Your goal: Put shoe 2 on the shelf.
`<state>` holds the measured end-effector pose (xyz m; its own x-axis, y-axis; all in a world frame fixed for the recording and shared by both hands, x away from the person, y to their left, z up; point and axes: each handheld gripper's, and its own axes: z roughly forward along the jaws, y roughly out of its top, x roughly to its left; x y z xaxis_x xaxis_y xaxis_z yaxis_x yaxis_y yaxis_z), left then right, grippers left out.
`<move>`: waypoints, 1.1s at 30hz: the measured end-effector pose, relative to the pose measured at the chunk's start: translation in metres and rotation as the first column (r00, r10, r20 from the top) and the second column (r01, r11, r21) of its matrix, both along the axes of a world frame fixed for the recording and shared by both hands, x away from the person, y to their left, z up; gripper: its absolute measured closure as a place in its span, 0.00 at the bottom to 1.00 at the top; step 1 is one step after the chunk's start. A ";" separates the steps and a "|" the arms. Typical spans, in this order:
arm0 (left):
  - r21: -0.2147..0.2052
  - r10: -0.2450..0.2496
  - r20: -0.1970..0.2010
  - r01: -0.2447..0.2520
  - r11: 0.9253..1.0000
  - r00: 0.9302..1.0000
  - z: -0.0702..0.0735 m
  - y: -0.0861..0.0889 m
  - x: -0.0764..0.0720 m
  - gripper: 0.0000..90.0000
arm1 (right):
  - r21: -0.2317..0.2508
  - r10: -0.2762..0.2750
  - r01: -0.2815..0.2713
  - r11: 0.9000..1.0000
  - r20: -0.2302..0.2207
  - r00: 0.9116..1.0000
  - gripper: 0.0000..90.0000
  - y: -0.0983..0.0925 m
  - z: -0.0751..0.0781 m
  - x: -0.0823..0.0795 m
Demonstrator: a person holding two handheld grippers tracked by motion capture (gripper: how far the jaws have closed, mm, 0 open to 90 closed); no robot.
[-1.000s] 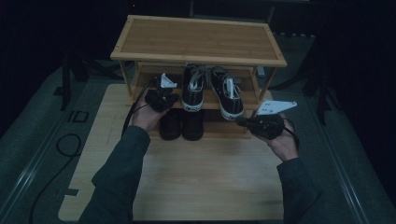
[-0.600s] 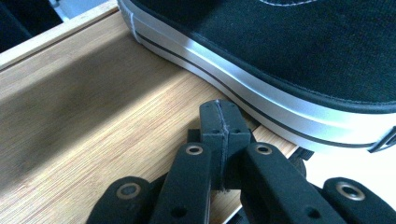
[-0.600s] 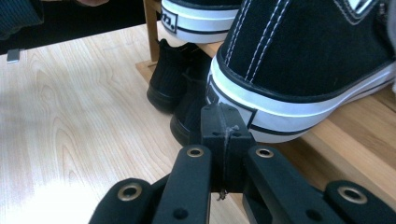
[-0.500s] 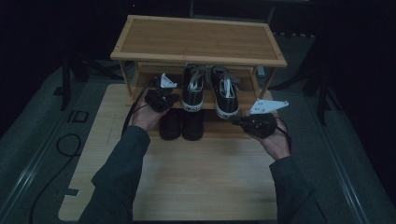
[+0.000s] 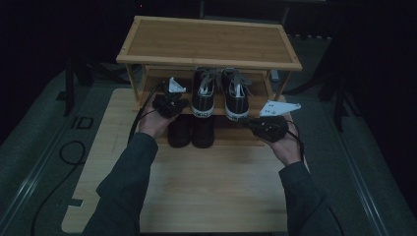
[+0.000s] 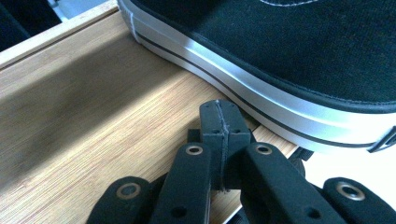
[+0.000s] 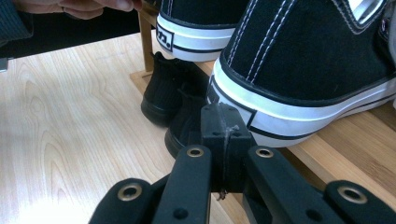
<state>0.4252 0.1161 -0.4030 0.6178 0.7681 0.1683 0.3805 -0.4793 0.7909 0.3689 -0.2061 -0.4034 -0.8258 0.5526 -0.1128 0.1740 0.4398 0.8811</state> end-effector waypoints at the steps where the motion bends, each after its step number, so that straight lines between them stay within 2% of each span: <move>1: 0.000 0.000 0.000 0.000 1.000 1.000 0.000 0.000 0.000 1.00 | 0.001 0.000 0.000 1.000 -0.002 1.000 1.00 0.001 0.000 0.001; 11: 0.001 0.000 0.000 0.000 1.000 1.000 0.000 0.000 0.000 1.00 | -0.008 -0.003 0.003 1.000 0.000 1.000 1.00 0.006 -0.004 0.002; 13: 0.000 0.000 0.000 0.000 1.000 1.000 0.000 0.000 0.000 1.00 | -0.025 -0.043 0.043 0.999 0.013 0.999 1.00 0.007 -0.002 0.004; 15: 0.000 -0.001 0.000 0.001 1.000 1.000 0.000 0.000 0.000 1.00 | -0.012 -0.036 0.036 0.999 0.001 0.999 1.00 0.006 -0.003 0.007; 21: 0.000 -0.003 0.000 0.003 1.000 1.000 0.000 0.000 0.000 1.00 | -0.005 -0.040 0.040 0.999 0.003 0.999 1.00 0.010 -0.002 0.007; 28: -0.001 -0.005 -0.001 0.005 1.000 1.000 0.000 0.001 0.000 1.00 | -0.017 -0.023 0.023 1.000 0.001 1.000 1.00 0.022 0.000 0.010; 33: 0.003 -0.006 -0.002 0.006 1.000 1.000 0.000 0.001 0.001 1.00 | -0.017 -0.017 0.017 1.000 -0.004 1.000 1.00 0.022 0.001 0.011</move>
